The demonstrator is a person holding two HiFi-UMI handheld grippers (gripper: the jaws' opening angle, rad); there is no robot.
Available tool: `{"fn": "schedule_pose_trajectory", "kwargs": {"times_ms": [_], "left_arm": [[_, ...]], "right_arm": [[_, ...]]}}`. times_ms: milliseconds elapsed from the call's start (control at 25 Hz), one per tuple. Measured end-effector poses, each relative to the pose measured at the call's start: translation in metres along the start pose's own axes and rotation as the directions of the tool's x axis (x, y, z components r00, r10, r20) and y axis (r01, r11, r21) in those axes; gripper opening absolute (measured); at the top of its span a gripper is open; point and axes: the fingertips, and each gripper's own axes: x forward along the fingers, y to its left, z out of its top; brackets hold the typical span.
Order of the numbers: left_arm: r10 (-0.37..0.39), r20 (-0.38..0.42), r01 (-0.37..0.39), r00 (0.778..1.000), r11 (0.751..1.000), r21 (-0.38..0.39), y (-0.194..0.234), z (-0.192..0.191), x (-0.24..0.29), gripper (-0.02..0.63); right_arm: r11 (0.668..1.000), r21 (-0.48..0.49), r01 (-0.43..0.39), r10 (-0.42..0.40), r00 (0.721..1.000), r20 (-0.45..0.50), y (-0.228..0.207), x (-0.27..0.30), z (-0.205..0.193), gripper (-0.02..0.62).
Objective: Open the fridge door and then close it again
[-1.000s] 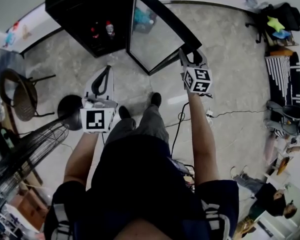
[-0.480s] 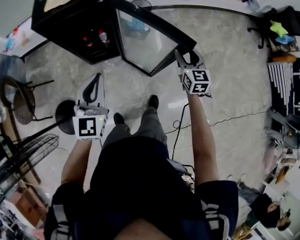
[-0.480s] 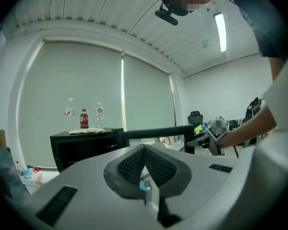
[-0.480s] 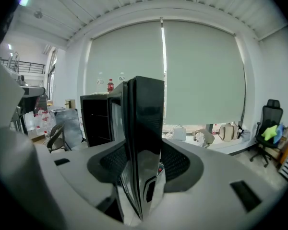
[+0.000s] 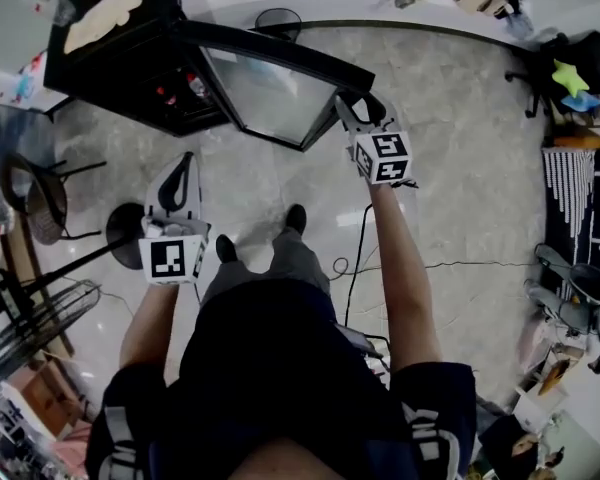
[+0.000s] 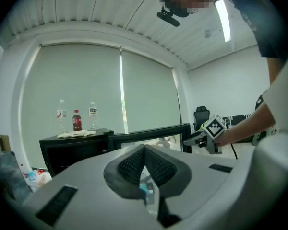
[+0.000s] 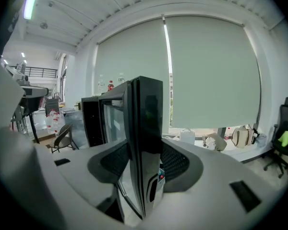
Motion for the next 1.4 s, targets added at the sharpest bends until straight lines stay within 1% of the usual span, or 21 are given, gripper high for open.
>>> {"fn": "schedule_pose_trajectory", "kwargs": {"times_ms": [360, 520, 640, 800, 1120, 1240, 1400], "left_arm": [[0.07, -0.01, -0.07, 0.998, 0.998, 0.008, -0.032, 0.013, 0.045, 0.023], [0.063, -0.028, -0.063, 0.998, 0.998, 0.021, -0.045, 0.014, 0.055, 0.023], [0.056, -0.029, -0.055, 0.998, 0.998, 0.025, -0.046, 0.016, 0.063, 0.023], [0.039, -0.026, -0.038, 0.999, 0.999, 0.028, -0.045, 0.017, 0.076, 0.023], [-0.009, -0.021, 0.009, 1.0, 1.0, 0.024, -0.038, 0.021, 0.099, 0.023], [-0.015, -0.035, 0.016, 0.999, 1.0, 0.023, -0.031, 0.017, 0.104, 0.023], [-0.017, -0.03, 0.018, 0.999, 1.0, 0.021, -0.026, 0.019, 0.113, 0.023]], "right_arm": [[0.996, -0.032, -0.088, 0.089, 0.996, 0.025, -0.05, 0.043, 0.018, 0.216], [0.991, -0.045, -0.128, 0.129, 0.991, 0.028, -0.061, 0.054, 0.02, 0.216], [0.988, -0.055, -0.143, 0.145, 0.989, 0.035, -0.068, 0.064, 0.025, 0.216], [0.987, -0.066, -0.146, 0.148, 0.988, 0.033, -0.076, 0.078, 0.029, 0.216], [0.99, -0.069, -0.126, 0.128, 0.991, 0.026, -0.092, 0.102, 0.039, 0.218], [0.99, -0.065, -0.123, 0.125, 0.992, 0.03, -0.097, 0.116, 0.041, 0.219], [0.991, -0.066, -0.12, 0.123, 0.992, 0.033, -0.106, 0.131, 0.047, 0.218]]}}
